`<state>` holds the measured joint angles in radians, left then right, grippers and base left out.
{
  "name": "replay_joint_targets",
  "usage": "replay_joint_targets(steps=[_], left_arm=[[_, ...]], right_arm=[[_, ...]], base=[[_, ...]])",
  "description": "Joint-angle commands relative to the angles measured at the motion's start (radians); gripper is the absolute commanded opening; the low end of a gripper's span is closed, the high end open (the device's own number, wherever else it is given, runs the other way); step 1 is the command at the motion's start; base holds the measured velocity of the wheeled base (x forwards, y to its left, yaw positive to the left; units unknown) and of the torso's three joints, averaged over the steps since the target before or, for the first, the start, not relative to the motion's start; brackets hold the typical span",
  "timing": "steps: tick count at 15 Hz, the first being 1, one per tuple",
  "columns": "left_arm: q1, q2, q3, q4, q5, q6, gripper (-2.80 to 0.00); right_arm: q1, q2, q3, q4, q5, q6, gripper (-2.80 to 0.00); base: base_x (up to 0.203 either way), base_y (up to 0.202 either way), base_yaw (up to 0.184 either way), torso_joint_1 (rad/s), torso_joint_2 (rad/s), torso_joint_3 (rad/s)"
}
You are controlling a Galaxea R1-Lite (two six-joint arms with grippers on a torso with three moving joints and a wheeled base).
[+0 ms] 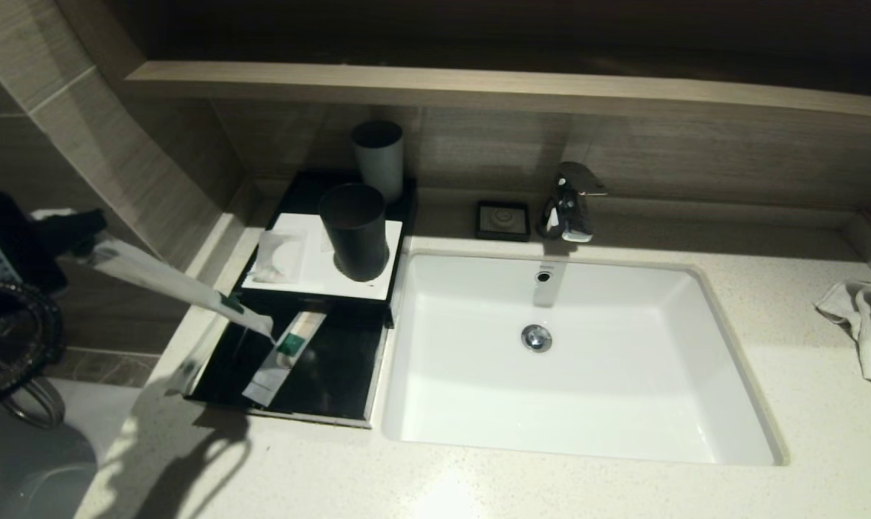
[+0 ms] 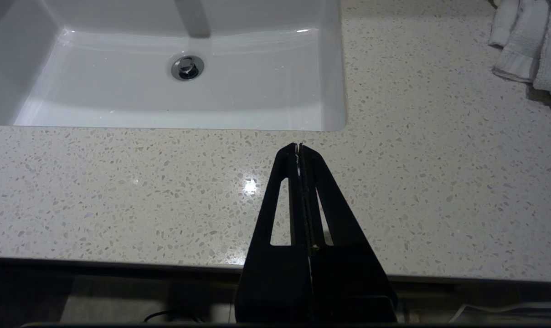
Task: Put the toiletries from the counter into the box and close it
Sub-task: Place the bathroom toiletry into the drawer
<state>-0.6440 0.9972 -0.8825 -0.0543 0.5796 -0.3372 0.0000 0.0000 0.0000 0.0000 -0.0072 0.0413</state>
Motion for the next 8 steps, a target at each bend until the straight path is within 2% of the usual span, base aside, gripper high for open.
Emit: replay_joint_targets(steps=[1, 8], left_arm=[[0.0, 0.0, 0.042, -0.038, 0.003, -0.002, -2.8], [0.0, -0.022, 0.231, -0.198, 0.006, 0.012, -2.8]], right_arm=[[0.0, 0.0, 0.0, 0.0, 0.0, 0.0, -2.8], [0.0, 0.0, 0.0, 0.0, 0.0, 0.0, -2.8]], base=[[0.0, 0.0, 0.0, 0.0, 0.0, 0.0], [0.0, 0.0, 0.0, 0.0, 0.0, 0.0]])
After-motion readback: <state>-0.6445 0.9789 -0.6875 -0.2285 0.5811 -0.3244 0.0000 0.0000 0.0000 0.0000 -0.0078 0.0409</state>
